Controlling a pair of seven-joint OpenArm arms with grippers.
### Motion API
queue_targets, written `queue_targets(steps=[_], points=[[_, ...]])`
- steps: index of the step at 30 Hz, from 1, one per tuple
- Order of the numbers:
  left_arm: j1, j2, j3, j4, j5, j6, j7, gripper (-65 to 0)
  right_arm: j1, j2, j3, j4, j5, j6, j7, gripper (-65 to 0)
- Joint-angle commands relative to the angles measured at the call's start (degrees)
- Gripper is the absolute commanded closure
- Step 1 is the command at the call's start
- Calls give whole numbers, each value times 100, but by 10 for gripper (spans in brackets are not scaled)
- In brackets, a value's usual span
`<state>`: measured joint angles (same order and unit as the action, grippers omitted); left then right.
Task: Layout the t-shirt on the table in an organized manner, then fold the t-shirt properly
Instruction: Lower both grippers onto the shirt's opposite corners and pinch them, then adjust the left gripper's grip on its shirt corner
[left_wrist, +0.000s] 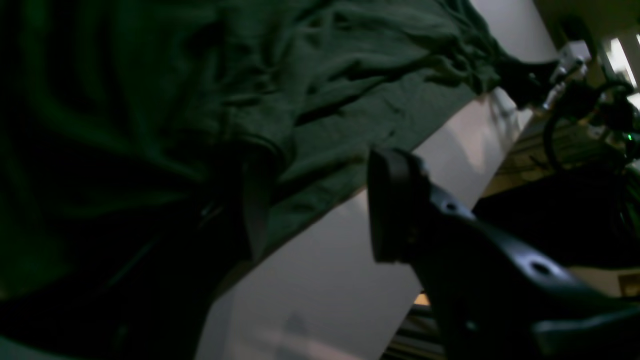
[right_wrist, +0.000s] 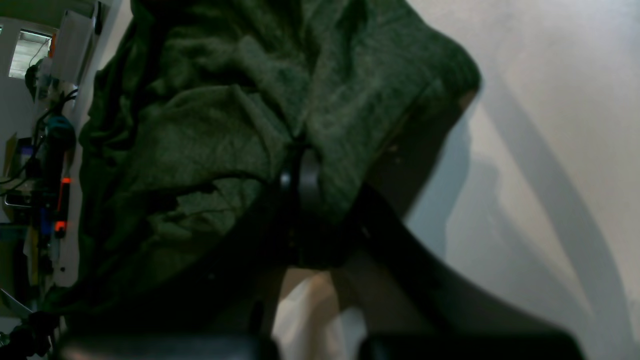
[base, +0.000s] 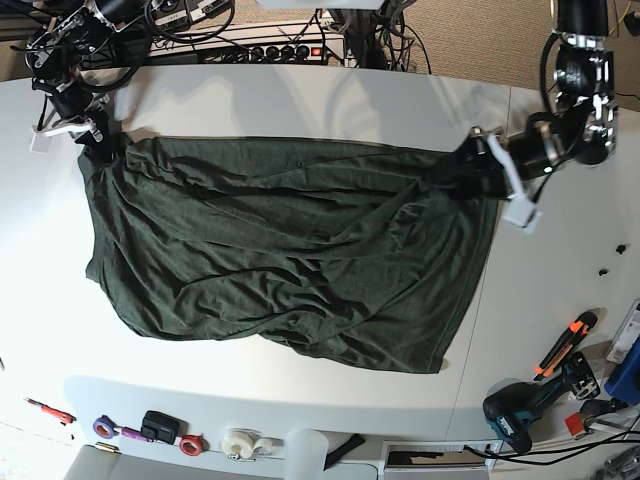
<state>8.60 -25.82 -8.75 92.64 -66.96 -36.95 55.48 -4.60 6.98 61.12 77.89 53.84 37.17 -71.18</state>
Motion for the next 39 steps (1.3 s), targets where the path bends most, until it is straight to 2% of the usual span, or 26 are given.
queue_targets(steps=[1, 7, 12, 18, 24, 28, 37, 39], points=[[-114, -81, 35, 92, -70, -15, -111, -322, 15, 46, 4, 37, 72, -28, -81, 0], [-315, -85, 85, 92, 308, -9, -219, -321, 15, 48, 4, 37, 72, -28, -85, 0], [-323, -83, 87, 92, 885, 420, -605, -321, 15, 46, 4, 37, 74, -26, -85, 0], [-321, -81, 87, 92, 962, 769, -584, -319, 15, 46, 4, 37, 74, -26, -85, 0], [-361, -76, 87, 92, 1032, 765, -608, -300, 15, 48, 4, 37, 74, -24, -85, 0], [-402, 17, 87, 90, 1167, 1110, -688, -255, 15, 46, 4, 37, 76, 61, -85, 0], [-402, 234, 87, 87, 1298, 1108, -625, -255, 15, 48, 4, 37, 74, 59, -85, 0], [-400, 234, 87, 87, 1298, 1110, -638, -213, 15, 48, 4, 37, 74, 59, -85, 0]])
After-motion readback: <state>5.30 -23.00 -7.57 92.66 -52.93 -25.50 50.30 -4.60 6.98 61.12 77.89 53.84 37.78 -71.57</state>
